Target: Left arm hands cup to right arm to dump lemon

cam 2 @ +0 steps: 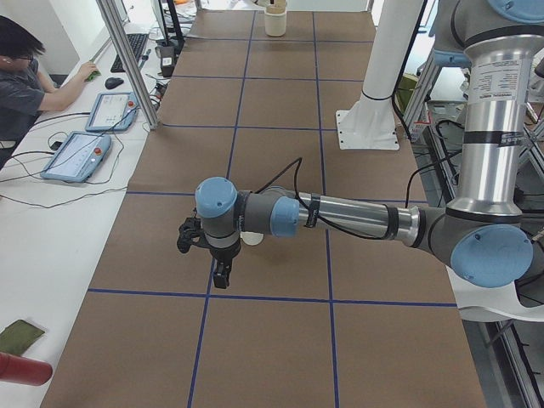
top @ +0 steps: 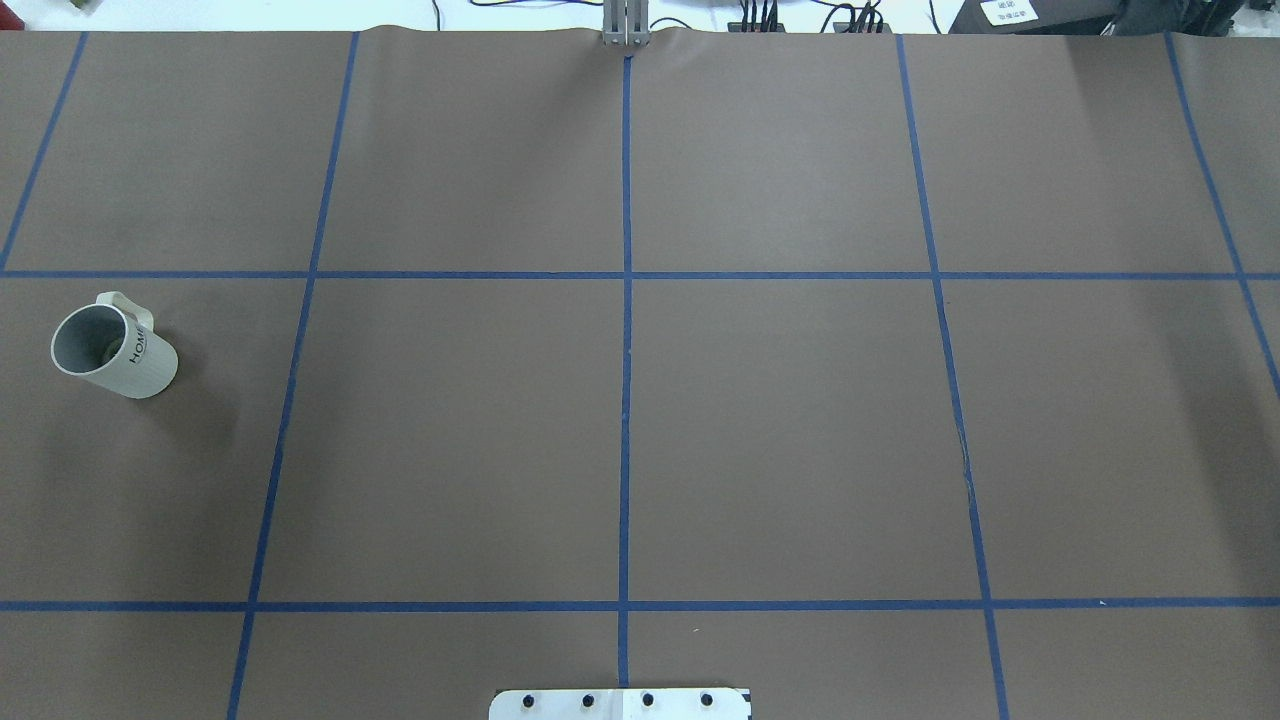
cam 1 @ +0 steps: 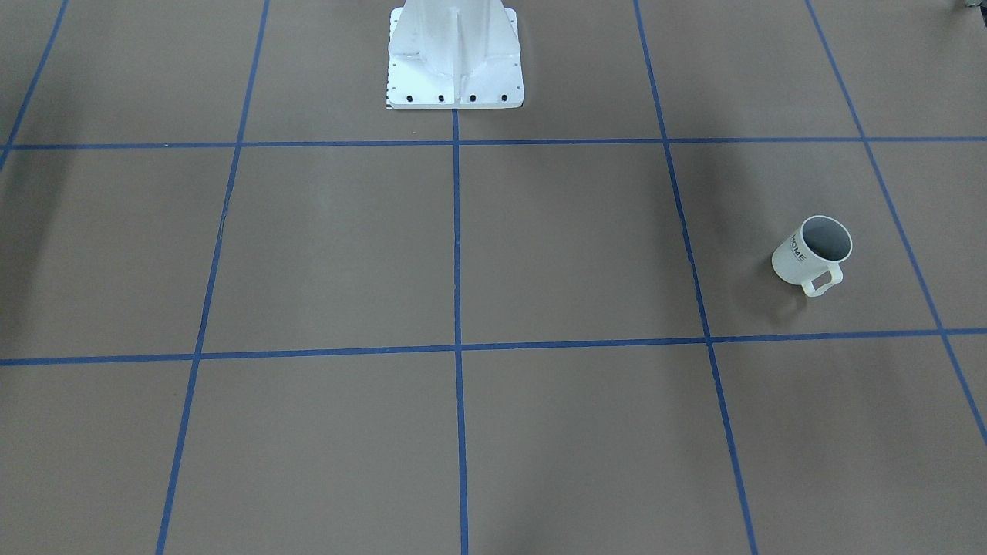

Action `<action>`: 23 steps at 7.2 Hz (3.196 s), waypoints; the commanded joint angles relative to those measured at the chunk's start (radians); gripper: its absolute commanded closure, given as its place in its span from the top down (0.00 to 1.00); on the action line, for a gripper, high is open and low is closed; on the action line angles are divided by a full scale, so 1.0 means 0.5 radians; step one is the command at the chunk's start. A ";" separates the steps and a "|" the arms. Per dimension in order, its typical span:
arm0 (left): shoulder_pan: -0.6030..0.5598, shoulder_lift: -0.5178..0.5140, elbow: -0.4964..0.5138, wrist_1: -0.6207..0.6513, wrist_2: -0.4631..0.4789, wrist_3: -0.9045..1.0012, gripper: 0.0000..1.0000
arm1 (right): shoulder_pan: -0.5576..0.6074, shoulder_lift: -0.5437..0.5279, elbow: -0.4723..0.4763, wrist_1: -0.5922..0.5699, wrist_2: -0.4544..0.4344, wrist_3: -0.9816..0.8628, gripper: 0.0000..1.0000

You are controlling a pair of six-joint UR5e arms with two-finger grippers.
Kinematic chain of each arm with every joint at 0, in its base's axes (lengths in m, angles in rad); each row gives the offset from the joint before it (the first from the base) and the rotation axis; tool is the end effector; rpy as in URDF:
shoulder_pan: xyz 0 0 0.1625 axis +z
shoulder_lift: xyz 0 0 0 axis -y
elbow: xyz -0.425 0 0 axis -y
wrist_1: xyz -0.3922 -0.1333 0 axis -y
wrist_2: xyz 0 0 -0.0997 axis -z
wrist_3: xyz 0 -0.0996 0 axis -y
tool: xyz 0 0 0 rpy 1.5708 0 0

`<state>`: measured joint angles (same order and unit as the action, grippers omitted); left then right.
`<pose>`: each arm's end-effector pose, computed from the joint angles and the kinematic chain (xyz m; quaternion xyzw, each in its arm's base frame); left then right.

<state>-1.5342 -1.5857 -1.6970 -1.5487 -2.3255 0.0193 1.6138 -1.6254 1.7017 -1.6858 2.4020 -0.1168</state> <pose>-0.0466 -0.5043 0.5925 0.0521 0.3683 0.0478 0.9270 0.0797 -0.4619 0.6279 0.0146 -0.4038 -0.0259 0.9144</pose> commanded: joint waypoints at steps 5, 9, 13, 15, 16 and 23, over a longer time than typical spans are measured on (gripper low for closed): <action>0.399 0.050 -0.162 -0.318 -0.369 -0.978 1.00 | -0.143 0.137 0.051 0.000 -0.006 0.000 1.00; 0.705 0.082 -0.140 -0.599 -0.016 -1.495 1.00 | -0.150 0.137 0.069 -0.003 0.019 0.022 1.00; 0.890 0.067 0.092 -0.980 0.092 -1.732 1.00 | -0.147 0.140 0.103 0.000 0.016 0.046 1.00; 0.930 0.057 0.160 -1.020 0.110 -1.723 0.99 | -0.147 0.137 0.119 -0.003 0.016 0.050 1.00; 0.960 0.060 0.163 -1.017 0.120 -1.729 0.77 | -0.147 0.137 0.119 -0.003 0.019 0.050 1.00; 0.808 -0.242 -0.160 -0.244 -0.132 -1.744 0.00 | -0.150 0.274 0.223 0.003 0.019 0.050 1.00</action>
<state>-1.0963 -1.6312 -1.7031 -1.8555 -2.3733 -0.8527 1.5390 -1.5353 1.8001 -1.6843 2.4108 -0.0942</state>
